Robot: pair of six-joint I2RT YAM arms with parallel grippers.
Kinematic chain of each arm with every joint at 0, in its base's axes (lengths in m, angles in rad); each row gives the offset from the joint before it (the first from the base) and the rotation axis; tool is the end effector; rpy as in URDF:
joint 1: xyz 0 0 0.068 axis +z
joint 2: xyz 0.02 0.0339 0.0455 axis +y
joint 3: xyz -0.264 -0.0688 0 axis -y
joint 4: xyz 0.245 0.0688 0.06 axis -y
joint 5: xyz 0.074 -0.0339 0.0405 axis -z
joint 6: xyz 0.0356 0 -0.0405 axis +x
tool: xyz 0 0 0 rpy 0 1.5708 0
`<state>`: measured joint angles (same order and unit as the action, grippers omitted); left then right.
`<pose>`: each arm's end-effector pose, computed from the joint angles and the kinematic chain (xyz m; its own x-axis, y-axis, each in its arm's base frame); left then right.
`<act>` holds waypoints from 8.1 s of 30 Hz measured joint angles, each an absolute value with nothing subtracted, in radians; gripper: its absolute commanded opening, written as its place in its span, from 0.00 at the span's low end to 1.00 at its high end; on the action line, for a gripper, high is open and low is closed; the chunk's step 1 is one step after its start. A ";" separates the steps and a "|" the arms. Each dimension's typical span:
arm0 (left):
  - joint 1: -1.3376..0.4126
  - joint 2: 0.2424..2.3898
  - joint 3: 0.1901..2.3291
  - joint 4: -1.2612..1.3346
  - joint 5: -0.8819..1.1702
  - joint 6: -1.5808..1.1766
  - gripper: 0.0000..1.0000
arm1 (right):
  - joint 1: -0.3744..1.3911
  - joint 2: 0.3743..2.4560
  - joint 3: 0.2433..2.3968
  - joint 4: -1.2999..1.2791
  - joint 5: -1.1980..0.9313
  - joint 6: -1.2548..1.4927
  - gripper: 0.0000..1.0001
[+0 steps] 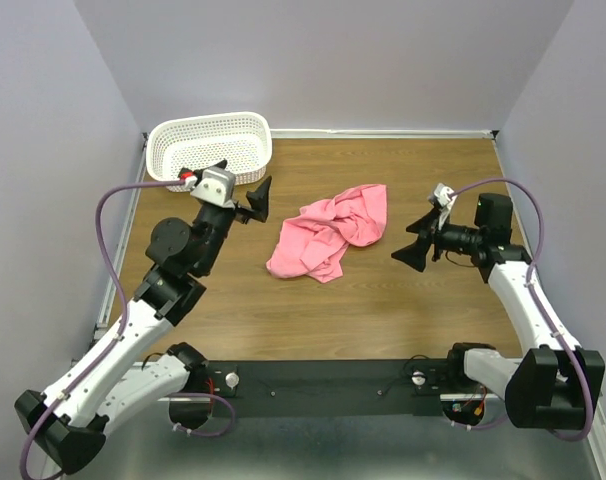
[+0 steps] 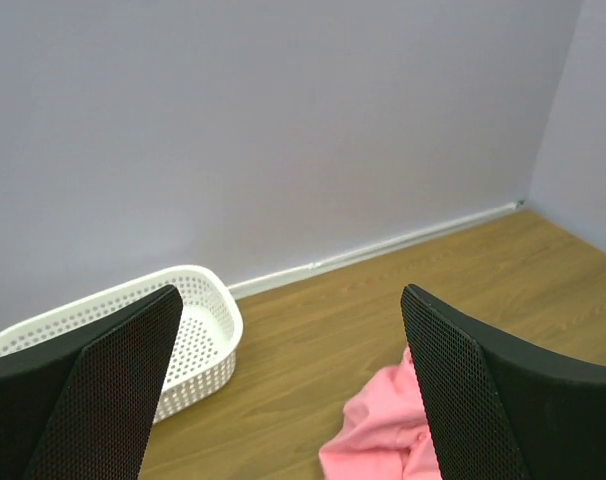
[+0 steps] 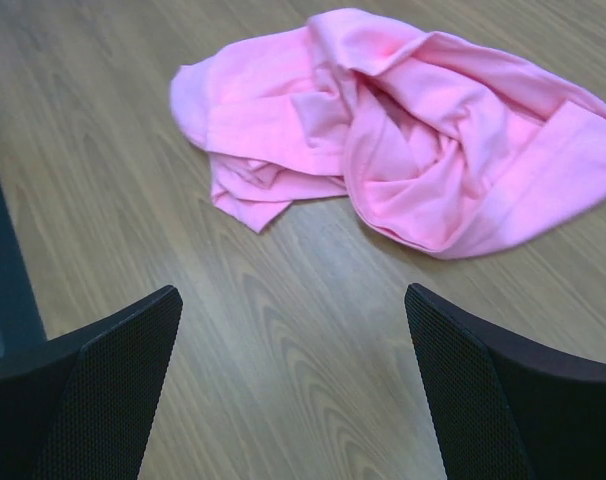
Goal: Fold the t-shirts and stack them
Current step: Move the tshirt to the center of the board, then flatten the tshirt out
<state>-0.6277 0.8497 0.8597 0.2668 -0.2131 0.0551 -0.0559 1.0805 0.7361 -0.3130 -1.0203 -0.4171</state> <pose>0.1620 -0.1083 0.4040 0.2434 -0.1101 -0.9637 0.3965 0.9180 -0.0047 0.2212 0.0180 0.2636 -0.2968 -0.1956 -0.9347 -0.8363 0.5258 0.1555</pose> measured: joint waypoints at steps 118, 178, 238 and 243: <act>-0.884 0.740 1.306 0.184 -0.062 0.118 0.00 | 0.164 1.149 2.070 -0.638 -0.055 -0.349 0.01; -0.471 1.382 0.949 0.088 0.252 -0.213 0.00 | 0.009 1.120 0.815 -0.591 -0.236 -0.640 0.60; -0.425 1.143 0.840 0.096 0.237 -0.117 0.00 | -0.167 1.563 0.994 -0.496 -0.321 -0.179 0.48; -0.424 1.142 0.839 0.100 0.237 -0.117 0.00 | -0.167 1.586 0.980 -0.494 -0.378 -0.155 0.44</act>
<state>-0.4244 1.1423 0.8391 0.1001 0.2371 -0.1165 -0.1673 1.5860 0.9798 -0.4938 -0.3779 -0.1555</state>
